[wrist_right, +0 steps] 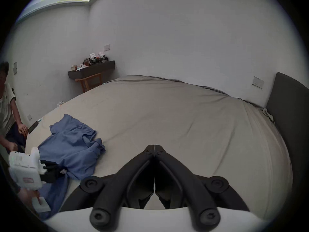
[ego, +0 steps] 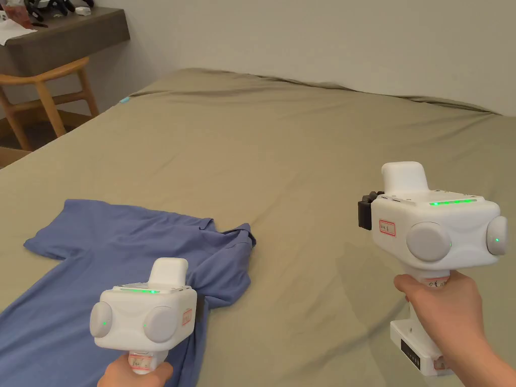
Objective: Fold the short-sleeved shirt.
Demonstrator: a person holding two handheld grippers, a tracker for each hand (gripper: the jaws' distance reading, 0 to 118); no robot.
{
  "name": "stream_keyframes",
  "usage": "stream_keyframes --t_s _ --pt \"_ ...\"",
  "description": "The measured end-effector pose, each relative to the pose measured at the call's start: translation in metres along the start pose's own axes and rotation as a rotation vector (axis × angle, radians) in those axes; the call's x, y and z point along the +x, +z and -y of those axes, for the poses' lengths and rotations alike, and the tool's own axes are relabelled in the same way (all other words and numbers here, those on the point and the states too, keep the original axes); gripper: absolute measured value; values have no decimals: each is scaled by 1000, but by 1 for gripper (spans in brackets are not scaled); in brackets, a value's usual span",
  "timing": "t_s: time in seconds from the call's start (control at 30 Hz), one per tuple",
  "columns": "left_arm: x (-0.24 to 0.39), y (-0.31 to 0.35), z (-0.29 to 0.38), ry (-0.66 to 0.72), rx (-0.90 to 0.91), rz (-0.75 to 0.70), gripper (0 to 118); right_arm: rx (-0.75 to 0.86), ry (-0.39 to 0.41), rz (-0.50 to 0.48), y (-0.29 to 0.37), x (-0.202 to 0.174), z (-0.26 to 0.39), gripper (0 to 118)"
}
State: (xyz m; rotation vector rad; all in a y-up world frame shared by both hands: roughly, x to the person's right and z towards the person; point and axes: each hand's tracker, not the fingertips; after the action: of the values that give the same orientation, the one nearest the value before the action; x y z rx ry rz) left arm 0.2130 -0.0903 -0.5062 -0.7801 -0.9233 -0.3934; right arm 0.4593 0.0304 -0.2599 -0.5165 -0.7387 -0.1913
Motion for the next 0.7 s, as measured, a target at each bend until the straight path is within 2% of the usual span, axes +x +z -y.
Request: stream_keyframes --t_s 0.07,0.17,0.33,0.53,0.6,0.7 --pt "10 19 -17 38 50 75 5 29 -17 25 18 21 0 3" --pt "40 54 -46 -70 154 17 5 84 -59 79 55 62 -8 3" --pt "105 106 -93 -109 281 213 5 194 -76 224 142 138 -21 3" --pt "265 188 -126 -405 381 509 5 276 -102 426 267 218 -20 3" --pt "329 212 -113 -553 374 612 5 285 -109 513 309 245 -12 3" --pt "403 224 -80 -668 305 758 5 283 -124 603 352 272 4 3"
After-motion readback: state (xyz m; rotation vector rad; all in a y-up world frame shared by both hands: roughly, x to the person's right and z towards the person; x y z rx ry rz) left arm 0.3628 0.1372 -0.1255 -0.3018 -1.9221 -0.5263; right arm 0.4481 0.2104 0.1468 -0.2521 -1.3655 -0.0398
